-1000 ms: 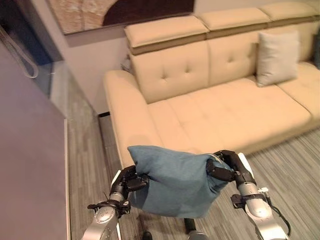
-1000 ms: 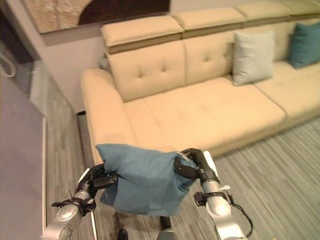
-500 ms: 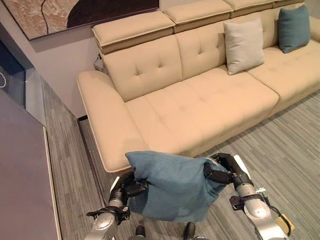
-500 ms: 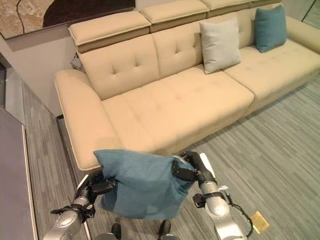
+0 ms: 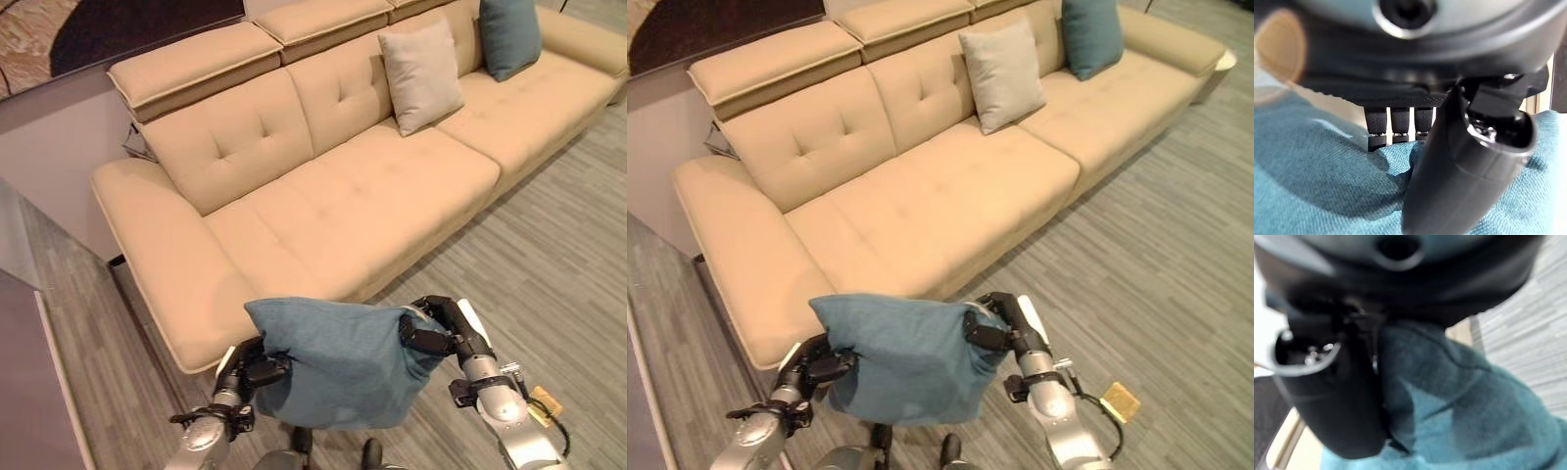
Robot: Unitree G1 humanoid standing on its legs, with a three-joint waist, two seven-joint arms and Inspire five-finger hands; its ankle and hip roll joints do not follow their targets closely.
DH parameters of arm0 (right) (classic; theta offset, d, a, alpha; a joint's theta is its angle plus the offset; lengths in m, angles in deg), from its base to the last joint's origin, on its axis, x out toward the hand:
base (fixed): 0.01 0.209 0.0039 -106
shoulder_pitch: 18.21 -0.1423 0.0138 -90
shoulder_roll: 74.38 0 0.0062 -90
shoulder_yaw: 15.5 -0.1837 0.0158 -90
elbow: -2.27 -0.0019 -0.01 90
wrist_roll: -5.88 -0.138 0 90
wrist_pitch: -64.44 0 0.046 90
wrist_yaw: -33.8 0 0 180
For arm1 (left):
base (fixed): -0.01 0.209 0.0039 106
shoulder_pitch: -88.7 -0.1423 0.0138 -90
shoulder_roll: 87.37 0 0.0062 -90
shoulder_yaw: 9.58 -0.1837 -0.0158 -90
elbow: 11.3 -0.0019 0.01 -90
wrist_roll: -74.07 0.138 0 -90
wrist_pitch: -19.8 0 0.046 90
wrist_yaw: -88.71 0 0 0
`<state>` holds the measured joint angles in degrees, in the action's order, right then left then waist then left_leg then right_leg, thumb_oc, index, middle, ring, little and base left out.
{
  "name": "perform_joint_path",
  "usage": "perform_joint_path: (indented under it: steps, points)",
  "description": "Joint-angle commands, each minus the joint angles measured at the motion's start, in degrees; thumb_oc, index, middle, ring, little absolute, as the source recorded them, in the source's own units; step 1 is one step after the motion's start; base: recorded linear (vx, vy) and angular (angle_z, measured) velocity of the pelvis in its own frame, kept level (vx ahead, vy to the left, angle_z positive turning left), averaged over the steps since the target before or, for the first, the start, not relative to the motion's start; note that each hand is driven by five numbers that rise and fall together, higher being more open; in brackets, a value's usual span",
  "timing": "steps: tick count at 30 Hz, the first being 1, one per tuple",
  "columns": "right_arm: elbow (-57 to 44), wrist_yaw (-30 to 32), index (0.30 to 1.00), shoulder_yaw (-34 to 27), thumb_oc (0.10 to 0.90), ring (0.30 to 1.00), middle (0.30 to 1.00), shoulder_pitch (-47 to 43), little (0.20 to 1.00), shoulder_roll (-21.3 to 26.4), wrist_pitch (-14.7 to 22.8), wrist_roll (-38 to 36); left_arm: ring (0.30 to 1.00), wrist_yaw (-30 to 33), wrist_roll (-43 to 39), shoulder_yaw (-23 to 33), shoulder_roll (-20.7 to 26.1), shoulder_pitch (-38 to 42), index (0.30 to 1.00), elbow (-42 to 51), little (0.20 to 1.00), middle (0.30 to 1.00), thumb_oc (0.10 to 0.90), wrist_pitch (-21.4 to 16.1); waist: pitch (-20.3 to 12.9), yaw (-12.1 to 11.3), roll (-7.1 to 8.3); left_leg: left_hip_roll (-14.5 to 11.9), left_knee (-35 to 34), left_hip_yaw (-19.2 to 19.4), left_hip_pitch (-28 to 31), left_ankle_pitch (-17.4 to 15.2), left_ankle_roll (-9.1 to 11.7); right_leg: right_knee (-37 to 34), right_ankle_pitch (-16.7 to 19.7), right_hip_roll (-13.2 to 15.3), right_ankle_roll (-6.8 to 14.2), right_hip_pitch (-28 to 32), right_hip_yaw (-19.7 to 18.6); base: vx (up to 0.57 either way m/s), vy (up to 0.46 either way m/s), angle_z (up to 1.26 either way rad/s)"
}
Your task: Pick up all the scattered cushions and arrange them neatly on the sofa.
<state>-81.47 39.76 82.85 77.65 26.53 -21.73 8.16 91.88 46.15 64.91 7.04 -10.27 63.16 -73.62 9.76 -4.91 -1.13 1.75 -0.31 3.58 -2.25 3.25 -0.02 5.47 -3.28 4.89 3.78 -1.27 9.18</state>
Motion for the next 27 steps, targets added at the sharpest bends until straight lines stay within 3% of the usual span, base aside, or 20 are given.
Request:
perform_joint_path:
  steps: [1, 3, 5, 7, 9, 13, 17, 20, 24, 25, 27]
  points:
    - [-6.5, 0.8, 0.3, -0.5, 0.4, 0.3, 0.3, -7.5, 0.3, -0.2, 6.7, 0.0, 0.3, -2.2, 0.4, 0.5, -2.7, 5.2, 0.3, 7.7, 0.3, 0.3, 0.4, -6.5, -5.1, -1.6, 3.01, 1.8, 8.0, -0.7, -5.5, -5.5, 0.6, -7.6, -2.6, -3.6, 1.0, 9.3, 0.2, 0.28, 0.089, -0.06]
    - [-6.3, 0.7, 0.3, -0.2, 0.4, 0.3, 0.3, -7.6, 0.3, -0.6, 6.7, 0.2, 0.3, -1.9, 0.8, 0.6, -2.2, 5.3, 0.3, 8.1, 0.3, 0.3, 0.4, -6.5, -5.5, -2.5, 3.3, 2.0, 7.8, -0.7, -4.6, -6.3, -0.5, -3.4, -3.5, -3.2, 1.5, 8.7, -0.2, 0.17, 0.071, -0.09]
    - [-6.5, 0.5, 0.3, -0.1, 0.4, 0.3, 0.3, -7.9, 0.3, -1.0, 6.6, 0.8, 0.3, -1.6, 0.9, 0.7, -1.8, 5.5, 0.3, 8.4, 0.3, 0.3, 0.4, -6.4, -5.3, -2.4, 3.13, 1.9, 7.3, -0.9, -3.1, -7.0, -1.7, 3.7, -2.8, -2.4, 3.3, 6.1, -0.4, 0.13, 0.074, -0.36]
    - [-6.8, 0.3, 0.3, -0.1, 0.4, 0.3, 0.3, -8.8, 0.3, -1.4, 6.5, 0.8, 0.3, -0.8, 0.9, 0.9, -1.0, 6.5, 0.3, 8.9, 0.3, 0.3, 0.4, -6.8, -3.4, -0.6, 1.84, 1.9, 7.2, -2.4, -2.1, -7.3, -2.9, 16.3, 0.2, -1.2, 6.3, -2.1, -1.3, 0.02, 0.088, -0.2]
    - [-6.9, 0.2, 0.3, -0.2, 0.4, 0.3, 0.3, -8.8, 0.3, -1.6, 6.4, 0.8, 0.3, -0.8, 0.7, 0.9, -1.0, 6.6, 0.3, 9.2, 0.3, 0.3, 0.4, -7.0, -3.4, -0.3, 1.57, 1.9, 6.8, -2.7, -1.6, -7.6, -3.0, 16.9, -0.2, -0.4, 6.2, -3.7, -0.9, 0.06, 0.039, 0.03]
    - [-6.7, 0.2, 0.3, -0.4, 0.4, 0.3, 0.3, -9.1, 0.3, -1.7, 6.2, 0.8, 0.3, -0.8, 0.2, 0.6, -1.3, 6.8, 0.3, 8.9, 0.3, 0.3, 0.4, -7.1, -3.6, 0.4, 0.54, 1.5, 4.7, -3.6, 0.7, -8.4, -2.8, 11.2, -1.2, 1.6, 4.4, -5.0, 0.2, 0.13, -0.021, 0.08]
    - [-6.5, 1.0, 0.3, -1.0, 0.4, 0.3, 0.3, -8.9, 0.3, -1.6, 6.3, 1.3, 0.3, -1.1, 0.1, 0.6, -2.4, 6.7, 0.3, 8.4, 0.3, 0.3, 0.4, -7.6, -3.4, 2.4, 0.46, 1.7, 2.1, -6.9, 4.6, -9.4, -1.9, 3.0, 3.7, 1.1, 5.3, -9.6, -4.1, 0.2, -0.119, 0.16]
    - [-6.3, 0.9, 0.3, -0.9, 0.4, 0.3, 0.3, -8.8, 0.3, -1.5, 6.6, 0.9, 0.3, -1.5, 0.5, 0.4, -2.4, 6.7, 0.3, 8.1, 0.3, 0.3, 0.4, -7.8, -4.1, 3.0, 1.24, 1.6, 1.6, -7.9, 6.1, -10.6, -1.1, -1.1, 5.3, 1.6, 5.2, -7.5, -3.8, 0.18, -0.171, 0.39]
    - [-6.3, 0.9, 0.3, -1.3, 0.4, 0.3, 0.3, -8.0, 0.3, -1.1, 7.0, 0.1, 0.3, -1.5, -0.1, 0.2, -3.1, 6.8, 0.3, 8.0, 0.3, 0.3, 0.4, -7.5, -4.2, 3.2, 2.01, 0.0, 5.7, -8.7, 5.3, -12.3, 0.9, -2.3, 4.8, 0.8, 4.0, -5.3, -3.0, 0.13, -0.239, 0.53]
    - [-6.4, 1.4, 0.3, -1.9, 0.4, 0.3, 0.3, -7.6, 0.3, -0.6, 7.3, -0.5, 0.3, -1.7, 0.1, -0.5, -3.5, 7.1, 0.3, 8.1, 0.3, 0.3, 0.4, -7.3, -3.9, 3.3, 2.45, -1.5, 10.4, -7.9, 3.3, -12.0, 2.4, -3.8, 4.0, 0.4, 3.1, -2.9, -1.3, 0.07, -0.26, 0.38]
    - [-6.3, 2.1, 0.3, -2.3, 0.4, 0.3, 0.3, -7.7, 0.3, 0.1, 7.4, -0.8, 0.3, -1.6, -0.4, -0.9, -3.8, 7.5, 0.3, 8.2, 0.3, 0.3, 0.4, -7.3, -2.9, 3.5, 2.79, -2.7, 17.5, -7.1, -0.6, -9.7, 3.5, -5.1, 3.5, 0.1, 2.2, -0.8, 0.1, 0.05, -0.252, 0.68]
